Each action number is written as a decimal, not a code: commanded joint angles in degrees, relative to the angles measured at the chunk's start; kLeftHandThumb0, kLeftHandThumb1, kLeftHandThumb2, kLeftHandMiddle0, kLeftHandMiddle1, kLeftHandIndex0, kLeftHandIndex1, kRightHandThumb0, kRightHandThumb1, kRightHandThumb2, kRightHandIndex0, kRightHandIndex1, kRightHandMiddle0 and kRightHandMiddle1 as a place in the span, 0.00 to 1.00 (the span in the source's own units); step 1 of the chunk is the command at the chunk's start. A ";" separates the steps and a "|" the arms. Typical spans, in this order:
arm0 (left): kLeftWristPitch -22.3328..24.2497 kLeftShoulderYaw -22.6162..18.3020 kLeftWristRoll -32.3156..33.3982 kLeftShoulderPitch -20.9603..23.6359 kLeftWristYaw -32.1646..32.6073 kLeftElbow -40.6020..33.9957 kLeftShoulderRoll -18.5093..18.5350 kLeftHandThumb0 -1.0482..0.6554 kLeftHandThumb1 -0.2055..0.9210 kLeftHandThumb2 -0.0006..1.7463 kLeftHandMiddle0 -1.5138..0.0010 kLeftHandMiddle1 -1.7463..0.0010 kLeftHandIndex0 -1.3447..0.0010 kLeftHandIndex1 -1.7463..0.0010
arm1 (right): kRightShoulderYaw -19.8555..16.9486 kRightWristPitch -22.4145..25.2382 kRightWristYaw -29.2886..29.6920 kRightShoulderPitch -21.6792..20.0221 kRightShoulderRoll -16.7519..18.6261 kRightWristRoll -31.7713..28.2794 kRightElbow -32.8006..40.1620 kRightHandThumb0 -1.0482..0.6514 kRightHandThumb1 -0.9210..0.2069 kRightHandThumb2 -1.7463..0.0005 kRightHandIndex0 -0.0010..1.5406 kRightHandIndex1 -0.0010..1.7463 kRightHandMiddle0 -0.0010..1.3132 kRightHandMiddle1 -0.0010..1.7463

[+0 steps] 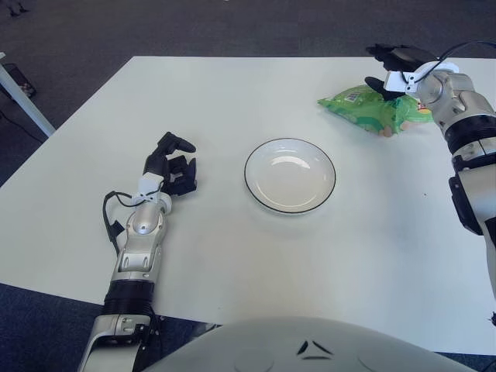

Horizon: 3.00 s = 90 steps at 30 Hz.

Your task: Put the snack into the plate.

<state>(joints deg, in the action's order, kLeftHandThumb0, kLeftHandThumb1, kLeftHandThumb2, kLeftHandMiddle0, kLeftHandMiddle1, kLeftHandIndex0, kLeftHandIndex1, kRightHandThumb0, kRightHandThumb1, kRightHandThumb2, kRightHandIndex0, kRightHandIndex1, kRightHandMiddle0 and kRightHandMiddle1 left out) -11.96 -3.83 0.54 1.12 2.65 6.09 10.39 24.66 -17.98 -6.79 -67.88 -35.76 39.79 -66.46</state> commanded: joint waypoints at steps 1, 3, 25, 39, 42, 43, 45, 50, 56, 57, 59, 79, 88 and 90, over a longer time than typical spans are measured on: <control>-0.24 0.83 0.46 -7.49 -0.48 7.25 -3.65 0.37 0.64 0.61 0.25 0.00 0.66 0.00 | 0.84 0.35 0.82 1.36 0.73 0.31 -2.04 0.03 0.00 0.32 0.00 0.00 0.01 0.01; -0.38 0.85 0.43 -7.53 -0.52 7.20 -3.66 0.37 0.64 0.61 0.25 0.00 0.66 0.00 | 1.25 0.42 1.61 2.17 1.21 0.55 -3.35 0.03 0.00 0.32 0.00 0.00 0.02 0.01; -0.12 0.62 0.57 -7.96 -0.76 6.46 -3.50 0.37 0.66 0.60 0.25 0.00 0.67 0.00 | 4.47 2.89 0.57 5.84 3.79 0.71 -10.40 0.04 0.00 0.29 0.00 0.00 0.00 0.19; 0.98 0.44 0.45 -8.37 -0.49 5.47 -3.74 0.37 0.67 0.59 0.26 0.00 0.68 0.00 | 4.73 -4.73 -1.42 8.05 -0.05 -0.11 -8.19 0.04 0.00 0.32 0.00 0.00 0.00 0.26; 1.03 0.40 0.55 -8.31 -0.61 5.45 -3.71 0.37 0.67 0.59 0.26 0.00 0.67 0.00 | 4.24 -6.68 -2.11 8.49 -1.02 -0.79 -7.26 0.05 0.00 0.33 0.00 0.00 0.00 0.29; 1.02 0.39 0.56 -8.27 -0.66 5.44 -3.67 0.37 0.66 0.59 0.26 0.00 0.67 0.00 | 4.01 -7.39 -2.22 8.70 -1.19 -1.08 -7.02 0.05 0.00 0.33 0.00 0.00 0.00 0.30; 1.00 0.38 0.57 -8.23 -0.72 5.44 -3.63 0.37 0.66 0.60 0.25 0.00 0.67 0.00 | 3.70 -8.29 -2.39 8.98 -1.44 -1.43 -6.69 0.05 0.00 0.33 0.00 0.00 0.00 0.31; 0.85 0.37 0.46 -8.14 -0.74 5.52 -3.51 0.37 0.65 0.61 0.25 0.00 0.66 0.00 | 2.27 -13.39 -4.60 10.93 -3.80 -3.35 -3.54 0.06 0.00 0.32 0.00 0.00 0.00 0.31; 0.90 0.41 0.30 -7.97 -0.63 5.58 -3.49 0.37 0.63 0.62 0.25 0.00 0.65 0.00 | 0.99 -17.53 -12.27 11.95 -6.43 -5.77 0.00 0.08 0.00 0.30 0.02 0.01 0.00 0.30; 0.93 0.40 0.31 -7.94 -0.65 5.60 -3.48 0.37 0.63 0.62 0.25 0.00 0.65 0.00 | 0.82 -17.62 -13.03 12.02 -6.56 -6.02 0.27 0.08 0.00 0.30 0.02 0.01 0.00 0.29; 0.97 0.38 0.24 -7.81 -0.56 5.70 -3.44 0.37 0.63 0.62 0.25 0.00 0.65 0.00 | -0.46 -18.40 -19.44 12.53 -8.15 -9.00 3.68 0.08 0.00 0.30 0.02 0.01 0.00 0.29; 0.16 0.43 0.32 -6.84 -0.72 7.58 -3.45 0.37 0.63 0.62 0.25 0.00 0.65 0.00 | -7.53 -11.01 -35.31 23.01 -15.90 -14.98 33.27 0.06 0.00 0.35 0.12 0.06 0.00 0.14; -0.91 0.62 0.68 -6.75 -0.91 8.26 -3.59 0.37 0.63 0.62 0.24 0.00 0.66 0.00 | -8.28 -13.13 -25.66 22.40 -14.81 -11.30 29.91 0.06 0.00 0.39 0.04 0.03 0.00 0.10; -1.10 0.66 0.68 -6.81 -0.85 8.33 -3.67 0.37 0.64 0.62 0.24 0.00 0.66 0.00 | -8.05 -14.30 -22.90 22.31 -14.92 -10.13 28.88 0.05 0.00 0.39 0.03 0.02 0.00 0.09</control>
<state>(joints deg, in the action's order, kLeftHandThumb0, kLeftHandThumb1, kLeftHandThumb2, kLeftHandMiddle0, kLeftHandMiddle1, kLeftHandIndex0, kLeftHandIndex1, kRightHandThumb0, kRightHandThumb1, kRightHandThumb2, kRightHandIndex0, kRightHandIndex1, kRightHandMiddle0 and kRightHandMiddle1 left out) -13.05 -4.51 1.17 1.14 1.91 7.50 10.98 16.87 -30.76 -33.25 -45.22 -51.02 27.88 -36.06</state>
